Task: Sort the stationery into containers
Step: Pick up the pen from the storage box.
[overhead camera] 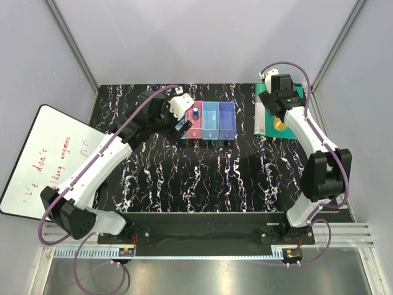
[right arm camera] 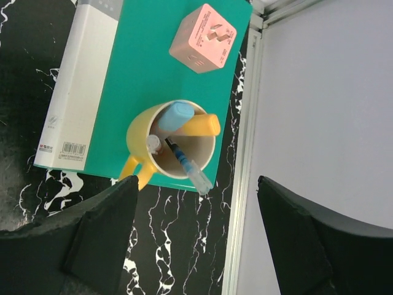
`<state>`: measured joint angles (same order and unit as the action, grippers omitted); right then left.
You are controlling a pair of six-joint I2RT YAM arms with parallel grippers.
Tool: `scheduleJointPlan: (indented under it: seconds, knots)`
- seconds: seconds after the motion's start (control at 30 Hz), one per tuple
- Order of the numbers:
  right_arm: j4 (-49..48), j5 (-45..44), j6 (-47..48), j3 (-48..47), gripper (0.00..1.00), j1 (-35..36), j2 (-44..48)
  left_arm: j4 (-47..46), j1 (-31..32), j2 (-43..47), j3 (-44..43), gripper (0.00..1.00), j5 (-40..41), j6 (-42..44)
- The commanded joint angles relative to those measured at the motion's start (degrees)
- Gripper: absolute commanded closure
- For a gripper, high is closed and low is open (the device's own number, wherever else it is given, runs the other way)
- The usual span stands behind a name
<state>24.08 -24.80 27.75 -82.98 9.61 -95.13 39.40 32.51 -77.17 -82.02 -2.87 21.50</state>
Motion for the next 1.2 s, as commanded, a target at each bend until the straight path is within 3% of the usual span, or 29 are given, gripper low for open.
scheduleJointPlan:
  seconds: [0.0, 0.33, 0.43, 0.77, 0.83, 1.1, 1.17]
  knots:
    - [2.8, 5.0, 3.0, -6.7, 0.15, -0.9, -3.7, 0.1, -0.1, 2.7, 1.4, 0.01, -0.7, 1.9]
    - [8.8, 14.3, 3.3, -10.5, 0.16, -3.4, -6.9, 0.5, 1.7, -3.1, -3.1, 0.01, -1.1, 3.0]
    - [9.3, 16.7, 3.0, -10.1, 0.26, -4.7, -7.2, 0.5, 2.1, -5.4, -5.3, 0.01, -1.4, 2.5]
    - [9.3, 19.9, 2.3, -10.2, 0.36, -5.4, -10.8, 0.6, 2.8, -7.3, -5.6, 0.01, -2.1, 1.8]
    - [9.3, 20.5, 2.2, -10.7, 0.44, -5.3, -11.5, 0.5, 2.8, -7.3, -5.5, 0.01, -1.8, 2.0]
    - [7.9, 18.6, 1.2, -12.4, 0.45, -6.0, -14.5, 0.6, 2.9, -8.0, -6.3, 0.01, -1.2, 2.1]
    - [7.5, 18.2, 1.0, -12.6, 0.51, -6.3, -15.0, 0.5, 2.9, -8.2, -6.4, 0.01, -1.2, 2.0]
